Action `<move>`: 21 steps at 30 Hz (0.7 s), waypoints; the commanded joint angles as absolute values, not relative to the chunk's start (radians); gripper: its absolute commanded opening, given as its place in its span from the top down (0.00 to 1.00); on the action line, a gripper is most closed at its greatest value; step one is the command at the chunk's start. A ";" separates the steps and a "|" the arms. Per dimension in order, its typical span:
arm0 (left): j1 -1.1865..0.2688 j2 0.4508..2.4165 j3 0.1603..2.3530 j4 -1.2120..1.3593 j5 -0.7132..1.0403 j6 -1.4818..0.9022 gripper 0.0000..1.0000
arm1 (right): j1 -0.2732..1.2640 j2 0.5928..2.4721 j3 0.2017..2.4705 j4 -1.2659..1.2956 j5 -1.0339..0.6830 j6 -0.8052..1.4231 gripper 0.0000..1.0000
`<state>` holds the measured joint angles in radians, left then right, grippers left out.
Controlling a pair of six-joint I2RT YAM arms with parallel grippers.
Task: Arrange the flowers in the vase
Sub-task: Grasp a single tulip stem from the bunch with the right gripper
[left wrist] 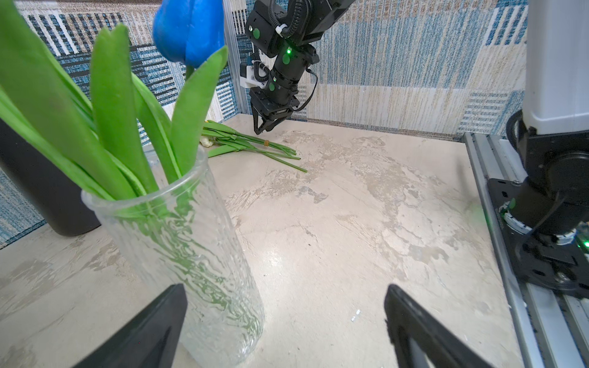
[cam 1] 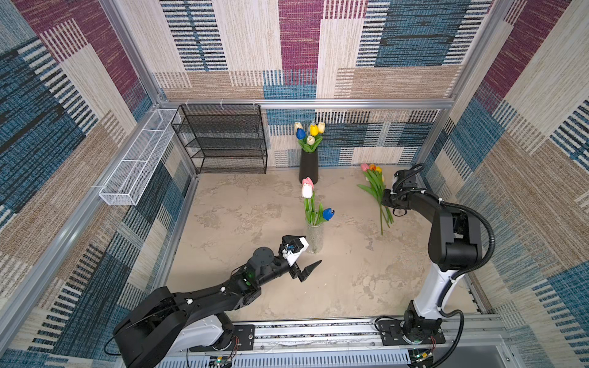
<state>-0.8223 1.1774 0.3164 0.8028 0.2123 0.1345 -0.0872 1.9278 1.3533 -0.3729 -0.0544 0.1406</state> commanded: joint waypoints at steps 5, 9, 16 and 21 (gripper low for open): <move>-0.822 1.179 0.324 0.810 0.212 0.140 0.01 | -0.077 1.961 1.365 -0.380 -0.133 0.117 0.63; -0.823 1.183 0.327 0.810 0.215 0.138 0.01 | -0.067 2.005 1.381 -0.395 -0.132 0.112 0.67; -0.822 1.181 0.325 0.808 0.212 0.140 0.01 | -0.056 2.065 1.407 -0.397 -0.120 0.107 0.76; -0.823 1.184 0.327 0.808 0.214 0.138 0.01 | -0.031 2.062 1.416 -0.396 -0.130 0.082 0.88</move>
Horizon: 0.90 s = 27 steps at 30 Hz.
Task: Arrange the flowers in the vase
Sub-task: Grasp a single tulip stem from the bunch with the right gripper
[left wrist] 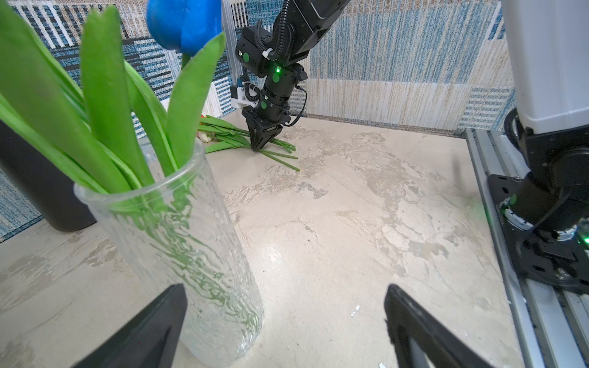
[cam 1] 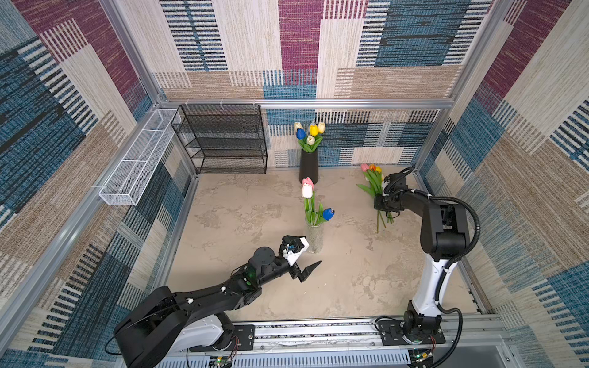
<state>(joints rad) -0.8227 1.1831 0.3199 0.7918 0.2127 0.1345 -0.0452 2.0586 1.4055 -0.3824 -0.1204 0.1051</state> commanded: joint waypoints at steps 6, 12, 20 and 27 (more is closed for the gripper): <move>-0.822 1.183 0.329 0.807 0.212 0.140 0.01 | 0.016 2.052 1.443 -0.416 -0.151 0.047 0.94; -0.822 1.181 0.328 0.804 0.213 0.140 0.01 | 0.080 2.015 1.469 -0.440 -0.222 0.000 0.96; -0.822 1.182 0.330 0.804 0.216 0.137 0.01 | 0.106 1.944 1.448 -0.421 -0.282 0.010 0.99; -0.824 1.178 0.329 0.799 0.215 0.139 0.01 | 0.106 1.949 1.411 -0.356 -0.330 0.064 0.99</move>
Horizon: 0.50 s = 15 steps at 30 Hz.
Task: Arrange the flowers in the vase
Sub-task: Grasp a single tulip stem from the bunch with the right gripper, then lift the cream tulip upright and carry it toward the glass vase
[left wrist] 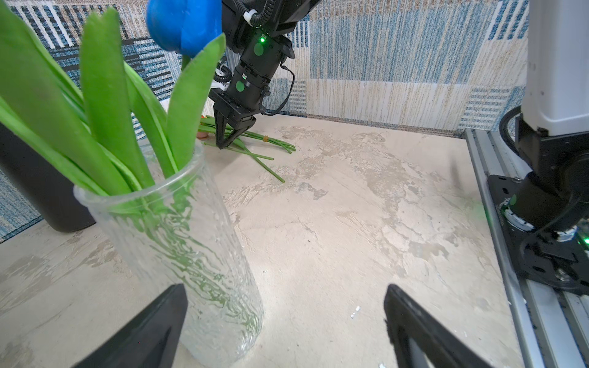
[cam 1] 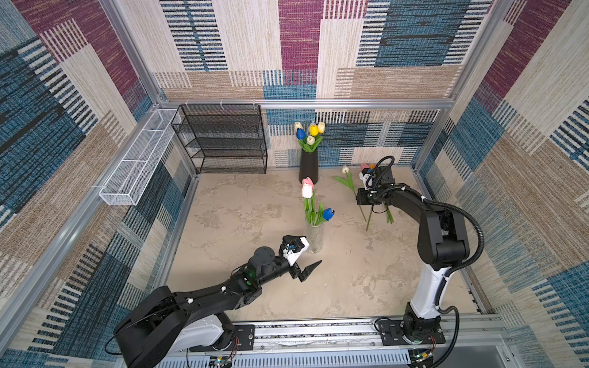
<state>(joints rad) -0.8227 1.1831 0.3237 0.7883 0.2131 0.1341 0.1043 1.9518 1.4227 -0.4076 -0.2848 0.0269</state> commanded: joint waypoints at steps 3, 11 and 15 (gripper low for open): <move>-0.823 1.173 0.325 0.799 0.203 0.146 0.01 | 0.106 1.894 1.367 -0.284 -0.392 0.094 0.99; -0.823 1.172 0.318 0.821 0.201 0.136 0.01 | 0.137 1.583 1.146 0.119 -0.664 0.205 1.00; -0.823 1.166 0.310 0.831 0.196 0.133 0.01 | 0.175 1.388 0.973 0.448 -0.730 0.299 1.00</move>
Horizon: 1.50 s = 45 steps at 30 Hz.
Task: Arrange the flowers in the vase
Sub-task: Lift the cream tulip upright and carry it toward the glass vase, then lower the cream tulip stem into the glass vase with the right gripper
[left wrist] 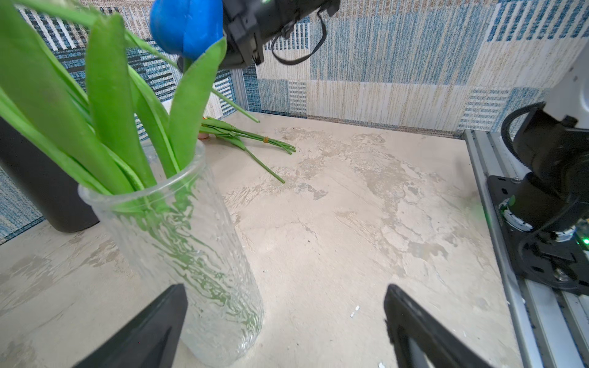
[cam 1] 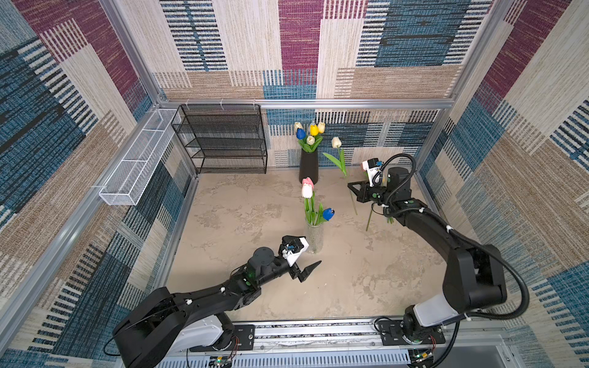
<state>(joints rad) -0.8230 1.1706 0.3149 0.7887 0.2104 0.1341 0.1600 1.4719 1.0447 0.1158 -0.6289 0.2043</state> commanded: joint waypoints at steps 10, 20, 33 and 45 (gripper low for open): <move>-0.823 1.166 0.302 0.851 0.193 0.129 0.01 | 0.387 1.106 0.750 0.948 -0.739 0.357 1.00; -0.823 1.172 0.301 0.859 0.197 0.126 0.01 | 0.621 1.287 0.677 1.271 -0.484 0.346 1.00; -0.824 1.152 0.300 0.838 0.190 0.137 0.01 | 0.712 1.434 0.646 1.334 -0.188 0.201 1.00; -0.823 1.160 0.304 0.839 0.195 0.135 0.01 | 0.715 1.438 0.590 1.309 -0.081 0.097 1.00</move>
